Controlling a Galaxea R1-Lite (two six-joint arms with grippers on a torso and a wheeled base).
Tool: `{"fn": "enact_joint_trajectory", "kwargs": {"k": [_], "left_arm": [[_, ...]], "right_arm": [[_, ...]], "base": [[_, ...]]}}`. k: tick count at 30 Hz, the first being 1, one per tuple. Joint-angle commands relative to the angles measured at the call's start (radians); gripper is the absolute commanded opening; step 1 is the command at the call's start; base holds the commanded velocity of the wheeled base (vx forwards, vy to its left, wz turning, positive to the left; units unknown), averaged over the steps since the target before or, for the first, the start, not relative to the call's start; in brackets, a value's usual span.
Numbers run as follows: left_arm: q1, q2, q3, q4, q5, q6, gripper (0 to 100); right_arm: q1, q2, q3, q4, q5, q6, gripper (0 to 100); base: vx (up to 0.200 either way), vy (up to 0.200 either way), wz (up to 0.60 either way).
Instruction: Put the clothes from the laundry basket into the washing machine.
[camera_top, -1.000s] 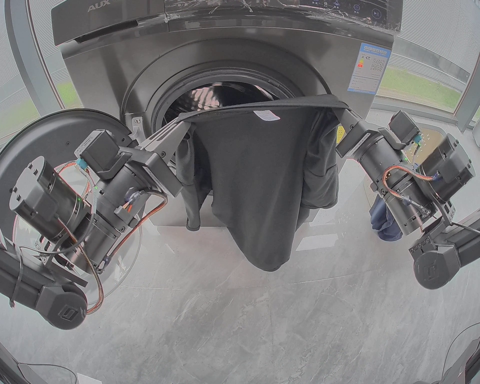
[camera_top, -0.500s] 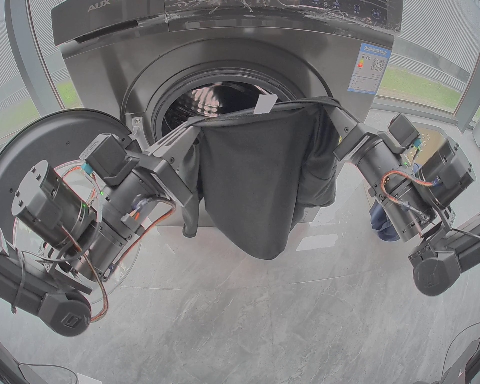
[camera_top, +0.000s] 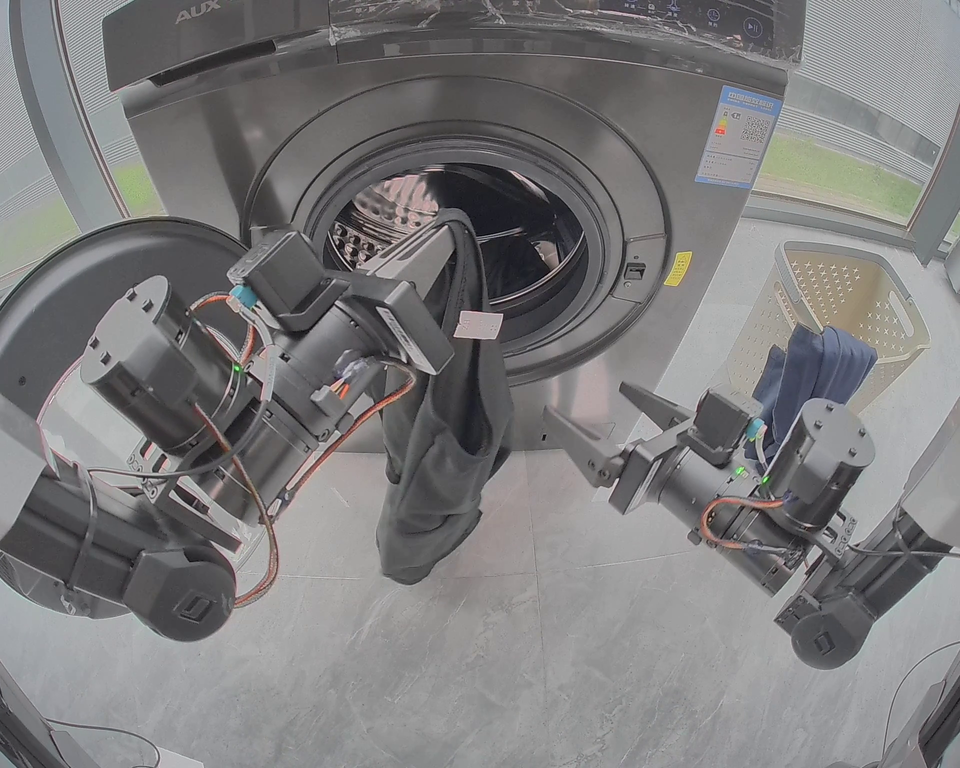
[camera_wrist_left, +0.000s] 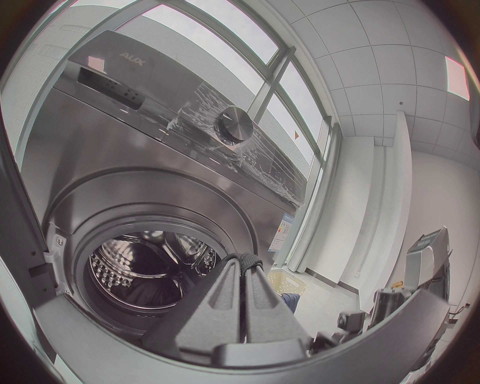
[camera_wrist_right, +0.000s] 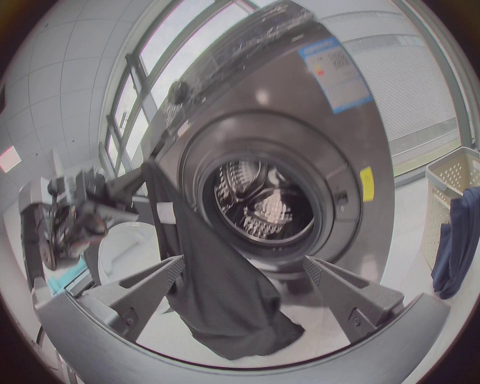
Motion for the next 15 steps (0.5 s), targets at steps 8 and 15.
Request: {"fn": "enact_joint_trajectory", "kwargs": {"k": [8,15], "left_arm": [[-0.021,0.010,-0.030,-0.001,-0.006,0.001,0],[-0.021,0.009,-0.031,-0.004,-0.008,0.001,0]], "right_arm": [[0.017,0.207,-0.059,-0.014,0.025,-0.026,100],[0.057,0.252,-0.168,-0.001,0.038,-0.042,100]], "base": [[0.000,0.000,0.00],[0.000,0.000,0.00]]}}
